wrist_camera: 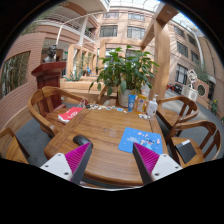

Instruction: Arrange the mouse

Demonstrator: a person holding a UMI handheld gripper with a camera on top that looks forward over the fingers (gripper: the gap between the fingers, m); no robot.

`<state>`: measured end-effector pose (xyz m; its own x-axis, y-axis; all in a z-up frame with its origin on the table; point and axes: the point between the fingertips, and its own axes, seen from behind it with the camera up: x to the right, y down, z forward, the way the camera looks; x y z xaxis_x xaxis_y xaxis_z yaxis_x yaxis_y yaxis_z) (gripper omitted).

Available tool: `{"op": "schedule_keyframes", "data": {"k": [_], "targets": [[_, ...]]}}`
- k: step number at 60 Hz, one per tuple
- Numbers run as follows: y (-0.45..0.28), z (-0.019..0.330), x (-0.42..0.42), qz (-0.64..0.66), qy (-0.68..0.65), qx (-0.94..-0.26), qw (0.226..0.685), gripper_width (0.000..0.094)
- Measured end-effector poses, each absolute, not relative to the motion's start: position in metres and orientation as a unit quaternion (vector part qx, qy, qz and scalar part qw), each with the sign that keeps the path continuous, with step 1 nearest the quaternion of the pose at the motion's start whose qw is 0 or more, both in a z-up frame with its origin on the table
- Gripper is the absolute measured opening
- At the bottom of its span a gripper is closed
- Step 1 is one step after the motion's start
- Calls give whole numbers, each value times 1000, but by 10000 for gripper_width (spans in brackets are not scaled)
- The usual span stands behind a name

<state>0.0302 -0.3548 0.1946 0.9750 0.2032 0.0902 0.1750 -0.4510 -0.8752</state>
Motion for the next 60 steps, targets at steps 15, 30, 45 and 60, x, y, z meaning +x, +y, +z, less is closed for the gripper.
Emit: {"op": "schedule_keyframes", "data": {"k": [15, 30, 45, 60], "targets": [[-347, 127, 19, 7, -123, -876, 467, 847], [-325, 51, -30, 24, -133, -892, 432, 852], [-273, 1, -97, 47, -143, -894, 422, 856], [-224, -13, -125, 41, -159, -889, 428, 857]]}}
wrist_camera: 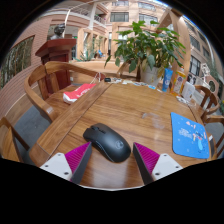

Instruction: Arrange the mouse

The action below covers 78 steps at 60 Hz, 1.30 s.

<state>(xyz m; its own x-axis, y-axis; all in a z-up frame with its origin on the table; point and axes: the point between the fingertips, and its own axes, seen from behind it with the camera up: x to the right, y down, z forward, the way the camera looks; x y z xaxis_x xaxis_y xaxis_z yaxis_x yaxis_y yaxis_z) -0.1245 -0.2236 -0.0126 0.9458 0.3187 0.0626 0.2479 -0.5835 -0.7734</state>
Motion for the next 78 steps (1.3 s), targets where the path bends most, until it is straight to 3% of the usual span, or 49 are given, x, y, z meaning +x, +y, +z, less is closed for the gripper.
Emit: {"op": "schedule_keyframes", "data": {"k": [18, 23, 29, 41, 48, 55, 69, 73, 78], "targets": [[-158, -12, -123, 18, -129, -887, 443, 839], [-147, -14, -121, 24, -98, -893, 438, 754], [-138, -14, -119, 18, -71, -893, 445, 502], [-134, -13, -116, 4, -38, -892, 450, 370], [-134, -11, -124, 13, -49, -893, 448, 362], [-133, 40, -134, 54, -49, -873, 482, 363], [-113, 226, -79, 80, -44, -787, 610, 362], [-105, 252, -36, 65, -28, -773, 631, 361], [-95, 235, 32, 27, -9, -777, 629, 360]]}}
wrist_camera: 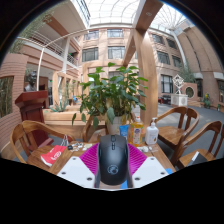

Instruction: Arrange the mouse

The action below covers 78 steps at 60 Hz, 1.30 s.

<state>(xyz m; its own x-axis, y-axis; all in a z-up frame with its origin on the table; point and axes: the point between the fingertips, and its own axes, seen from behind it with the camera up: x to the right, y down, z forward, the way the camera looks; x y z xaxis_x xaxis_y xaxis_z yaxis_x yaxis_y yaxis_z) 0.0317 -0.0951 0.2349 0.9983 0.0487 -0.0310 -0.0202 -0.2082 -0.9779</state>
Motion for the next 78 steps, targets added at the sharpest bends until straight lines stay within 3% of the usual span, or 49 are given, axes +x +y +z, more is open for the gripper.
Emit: {"op": "schedule_keyframes", "data": {"k": [18, 29, 35, 40, 43, 47, 63, 78], "targets": [[-94, 40, 190, -46, 43, -869, 491, 367], [-102, -9, 202, -26, 68, -891, 449, 467], [-105, -4, 203, -32, 72, -888, 453, 558], [-111, 16, 205, -48, 62, -882, 465, 861], [-118, 30, 204, -57, 56, -877, 473, 825], [-131, 51, 200, -63, 53, -874, 479, 865], [-207, 136, 178, -77, 49, -853, 515, 854], [-280, 174, 163, -90, 41, -842, 530, 853]]}}
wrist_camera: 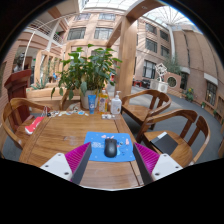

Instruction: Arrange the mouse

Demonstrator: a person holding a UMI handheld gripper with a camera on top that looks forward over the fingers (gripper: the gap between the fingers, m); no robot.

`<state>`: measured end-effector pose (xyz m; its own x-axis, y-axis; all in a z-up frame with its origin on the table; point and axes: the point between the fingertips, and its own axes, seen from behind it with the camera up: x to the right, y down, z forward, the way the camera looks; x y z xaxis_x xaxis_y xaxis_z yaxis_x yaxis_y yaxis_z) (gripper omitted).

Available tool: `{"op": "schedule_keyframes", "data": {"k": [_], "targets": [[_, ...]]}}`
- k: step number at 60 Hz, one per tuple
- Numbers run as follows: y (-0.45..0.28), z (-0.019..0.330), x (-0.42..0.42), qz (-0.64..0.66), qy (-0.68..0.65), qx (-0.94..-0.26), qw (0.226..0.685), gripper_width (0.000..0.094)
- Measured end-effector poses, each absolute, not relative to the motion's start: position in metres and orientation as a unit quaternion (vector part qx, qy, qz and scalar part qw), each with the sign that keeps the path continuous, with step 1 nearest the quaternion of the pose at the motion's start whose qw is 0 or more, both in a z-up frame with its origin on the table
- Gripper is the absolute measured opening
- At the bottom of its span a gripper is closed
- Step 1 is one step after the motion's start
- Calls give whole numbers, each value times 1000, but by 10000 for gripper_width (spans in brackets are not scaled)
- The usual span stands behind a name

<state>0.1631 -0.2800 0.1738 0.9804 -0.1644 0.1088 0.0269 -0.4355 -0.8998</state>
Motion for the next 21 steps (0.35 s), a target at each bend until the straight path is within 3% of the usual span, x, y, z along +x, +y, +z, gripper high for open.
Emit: {"op": "schedule_keyframes", "data": {"k": [21], "targets": [[-329, 180, 152, -85, 32, -841, 534, 854]]}}
